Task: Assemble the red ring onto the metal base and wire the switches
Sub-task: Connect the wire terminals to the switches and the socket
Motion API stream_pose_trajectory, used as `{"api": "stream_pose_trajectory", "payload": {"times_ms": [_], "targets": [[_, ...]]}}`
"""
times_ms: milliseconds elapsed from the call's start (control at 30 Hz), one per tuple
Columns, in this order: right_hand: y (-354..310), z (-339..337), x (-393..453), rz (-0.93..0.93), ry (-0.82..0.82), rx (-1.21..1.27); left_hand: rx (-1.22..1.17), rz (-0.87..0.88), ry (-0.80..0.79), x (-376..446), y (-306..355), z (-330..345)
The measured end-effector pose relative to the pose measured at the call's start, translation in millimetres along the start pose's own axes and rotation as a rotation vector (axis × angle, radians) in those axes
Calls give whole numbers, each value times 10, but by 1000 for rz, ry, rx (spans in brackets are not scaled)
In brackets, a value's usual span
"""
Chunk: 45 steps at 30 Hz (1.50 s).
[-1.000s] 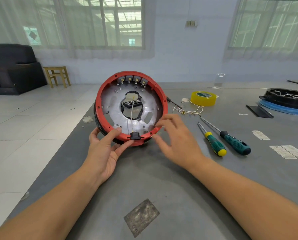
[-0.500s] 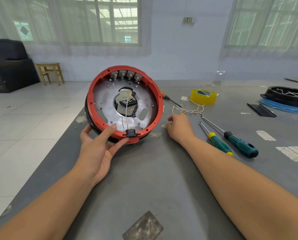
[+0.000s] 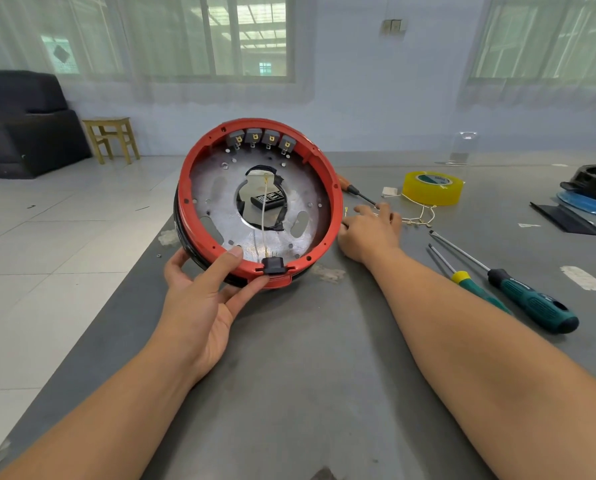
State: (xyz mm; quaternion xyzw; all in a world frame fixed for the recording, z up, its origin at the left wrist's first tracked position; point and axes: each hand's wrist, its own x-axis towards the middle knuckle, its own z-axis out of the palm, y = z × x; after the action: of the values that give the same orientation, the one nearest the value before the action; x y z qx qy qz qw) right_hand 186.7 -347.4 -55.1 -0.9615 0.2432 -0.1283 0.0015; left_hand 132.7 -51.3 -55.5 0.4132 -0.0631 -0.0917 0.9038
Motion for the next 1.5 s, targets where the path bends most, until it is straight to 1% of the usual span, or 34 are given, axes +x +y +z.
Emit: {"api": "stream_pose_trajectory", "payload": {"times_ms": [133,300,400,567,733,900,1000,1067,1167,1233,1300,1400,1500], "targets": [[9,-20,-107,-17,10,12,4,-8,3,-14,10,14],[43,-53,-439,-93,43,31,-2,-19,27,-23,7,8],[71,-97,-734,-173,71,77,7,-30,47,-42,11,31],[143,-254,-1369,-316,60,142,34,-32,51,-124,51,88],[357,-481,-2003,-487,-3,256,68,-39,74,-186,59,138],[560,-622,-2355,-555,0,353,117,-33,87,-194,56,191],[566,-649,-2358,-529,15,411,98,-29,83,-183,39,173],[533,-652,-2300,-455,19,495,82,-31,75,-169,27,150],[463,-663,-2164,-301,-54,620,71,-41,64,-150,25,137],[397,-682,-2056,-220,-116,658,67,-46,52,-144,25,131],[315,-712,-1942,-174,-171,639,63,-48,43,-144,25,129],[185,-735,-1810,-172,-253,579,57,-46,35,-146,21,126],[106,-703,-1777,-202,-270,531,55,-49,36,-144,22,121]]}}
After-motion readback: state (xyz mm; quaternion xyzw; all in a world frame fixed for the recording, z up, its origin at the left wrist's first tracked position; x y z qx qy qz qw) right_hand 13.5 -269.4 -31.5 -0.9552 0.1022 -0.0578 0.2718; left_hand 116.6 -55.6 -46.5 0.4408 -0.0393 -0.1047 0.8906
